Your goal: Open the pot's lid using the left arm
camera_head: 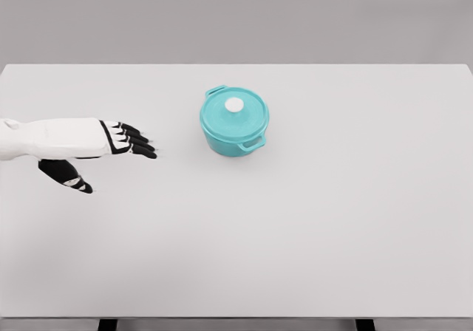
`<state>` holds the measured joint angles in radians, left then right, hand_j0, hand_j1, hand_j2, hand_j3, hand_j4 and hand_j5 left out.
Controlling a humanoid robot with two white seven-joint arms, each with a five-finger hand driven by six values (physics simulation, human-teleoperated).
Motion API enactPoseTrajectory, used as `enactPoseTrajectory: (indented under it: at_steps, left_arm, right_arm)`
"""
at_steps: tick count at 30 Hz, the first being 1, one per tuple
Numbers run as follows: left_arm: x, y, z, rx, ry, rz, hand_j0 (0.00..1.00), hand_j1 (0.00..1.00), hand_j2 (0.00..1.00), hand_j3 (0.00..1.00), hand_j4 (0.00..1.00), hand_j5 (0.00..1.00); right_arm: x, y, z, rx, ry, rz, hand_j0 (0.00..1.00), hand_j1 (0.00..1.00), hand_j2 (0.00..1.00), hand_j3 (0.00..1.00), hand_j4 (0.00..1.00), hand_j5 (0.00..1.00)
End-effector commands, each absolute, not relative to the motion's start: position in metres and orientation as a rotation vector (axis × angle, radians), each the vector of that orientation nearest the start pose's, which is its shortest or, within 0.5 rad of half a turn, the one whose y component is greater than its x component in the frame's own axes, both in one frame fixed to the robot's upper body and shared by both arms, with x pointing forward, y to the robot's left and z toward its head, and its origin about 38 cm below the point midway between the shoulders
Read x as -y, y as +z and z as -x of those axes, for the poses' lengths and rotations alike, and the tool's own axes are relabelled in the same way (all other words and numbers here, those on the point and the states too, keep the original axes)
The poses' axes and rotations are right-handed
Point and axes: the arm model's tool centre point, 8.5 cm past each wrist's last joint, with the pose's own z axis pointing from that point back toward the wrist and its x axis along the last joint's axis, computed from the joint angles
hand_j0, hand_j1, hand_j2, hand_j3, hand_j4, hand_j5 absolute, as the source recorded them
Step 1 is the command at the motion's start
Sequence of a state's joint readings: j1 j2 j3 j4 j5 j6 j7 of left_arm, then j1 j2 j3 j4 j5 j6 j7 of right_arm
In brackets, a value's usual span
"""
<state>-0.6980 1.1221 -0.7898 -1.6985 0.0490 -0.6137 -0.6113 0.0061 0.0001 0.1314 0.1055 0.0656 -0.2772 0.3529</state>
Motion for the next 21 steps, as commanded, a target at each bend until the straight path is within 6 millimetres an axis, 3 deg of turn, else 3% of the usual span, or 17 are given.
enactPoseTrajectory:
  at_steps: [1,4,6,9,11,12,15,17,21]
  left_arm:
    - [-0.319,0.264,-0.369,1.423,-2.127,-0.067,1.00,1.00,1.00,1.00,1.00,1.00]
    - [-0.312,0.270,-0.373,1.458,-2.129,-0.070,1.00,1.00,1.00,1.00,1.00,1.00]
    - [-0.284,0.273,-0.392,1.563,-2.106,-0.046,1.00,1.00,1.00,1.00,1.00,1.00]
    - [-0.279,0.272,-0.415,1.596,-2.049,-0.059,1.00,1.00,1.00,1.00,1.00,1.00]
    - [-0.258,0.278,-0.438,1.594,-2.073,-0.048,1.00,1.00,1.00,1.00,1.00,1.00]
    - [-0.236,0.276,-0.444,1.601,-2.106,-0.009,1.00,1.00,1.00,1.00,1.00,1.00]
    - [-0.195,0.280,-0.466,1.675,-2.076,0.049,1.00,1.00,1.00,1.00,1.00,1.00]
    - [-0.177,0.272,-0.480,1.640,-2.092,0.051,1.00,1.00,1.00,1.00,1.00,1.00]
    - [-0.154,0.285,-0.507,1.635,-2.102,-0.018,1.00,1.00,1.00,1.00,1.00,1.00]
  right_arm:
    - [0.241,-0.254,0.018,0.119,0.225,-0.290,1.00,1.00,1.00,1.00,1.00,1.00]
    - [0.241,-0.254,0.020,0.116,0.225,-0.289,1.00,1.00,1.00,1.00,1.00,1.00]
    - [0.241,-0.254,0.020,0.116,0.226,-0.289,1.00,1.00,1.00,1.00,1.00,1.00]
    - [0.241,-0.254,0.020,0.116,0.225,-0.289,1.00,1.00,1.00,1.00,1.00,1.00]
    - [0.241,-0.254,0.020,0.116,0.225,-0.289,1.00,1.00,1.00,1.00,1.00,1.00]
    - [0.241,-0.254,0.020,0.116,0.225,-0.289,1.00,1.00,1.00,1.00,1.00,1.00]
    - [0.241,-0.254,0.020,0.116,0.225,-0.289,1.00,1.00,1.00,1.00,1.00,1.00]
    - [0.241,-0.254,0.020,0.116,0.225,-0.289,1.00,1.00,1.00,1.00,1.00,1.00]
    - [0.241,-0.254,0.020,0.116,0.225,-0.289,1.00,1.00,1.00,1.00,1.00,1.00]
